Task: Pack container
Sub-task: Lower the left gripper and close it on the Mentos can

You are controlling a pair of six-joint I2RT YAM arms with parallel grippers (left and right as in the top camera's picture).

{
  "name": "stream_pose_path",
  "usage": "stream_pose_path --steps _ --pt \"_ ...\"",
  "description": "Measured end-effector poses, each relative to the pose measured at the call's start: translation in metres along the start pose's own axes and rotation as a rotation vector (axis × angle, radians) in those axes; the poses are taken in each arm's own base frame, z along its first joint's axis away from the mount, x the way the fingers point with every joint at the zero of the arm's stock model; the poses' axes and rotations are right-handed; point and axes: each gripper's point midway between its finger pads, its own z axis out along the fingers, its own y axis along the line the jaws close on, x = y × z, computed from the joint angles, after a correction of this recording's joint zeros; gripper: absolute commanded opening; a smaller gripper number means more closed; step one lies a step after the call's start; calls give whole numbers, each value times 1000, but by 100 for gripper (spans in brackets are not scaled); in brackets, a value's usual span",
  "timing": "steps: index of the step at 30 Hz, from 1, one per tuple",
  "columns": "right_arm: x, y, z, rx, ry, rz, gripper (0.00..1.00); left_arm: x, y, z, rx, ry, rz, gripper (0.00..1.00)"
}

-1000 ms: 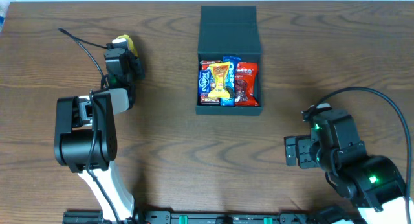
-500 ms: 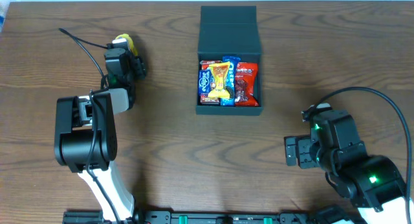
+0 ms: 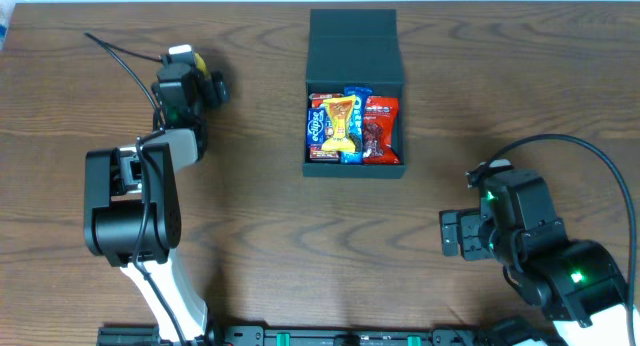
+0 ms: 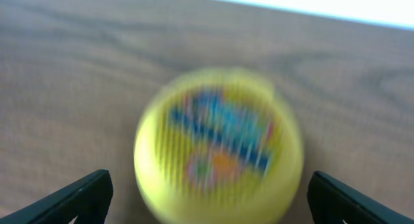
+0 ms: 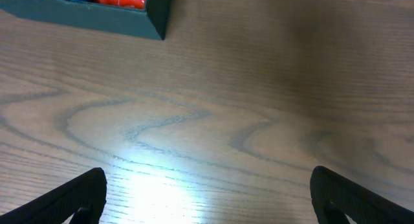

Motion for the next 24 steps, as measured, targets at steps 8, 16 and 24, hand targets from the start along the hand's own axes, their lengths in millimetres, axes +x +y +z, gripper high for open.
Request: stream_pose_path --steps 8,16,24 --pt "0 0 0 0 0 0 99 -20 -2 2 4 -42 -1 95" --pt "0 0 0 0 0 0 99 12 -1 18 -1 19 3 97" --pt "0 0 0 0 0 0 99 16 -10 20 13 19 1 84"
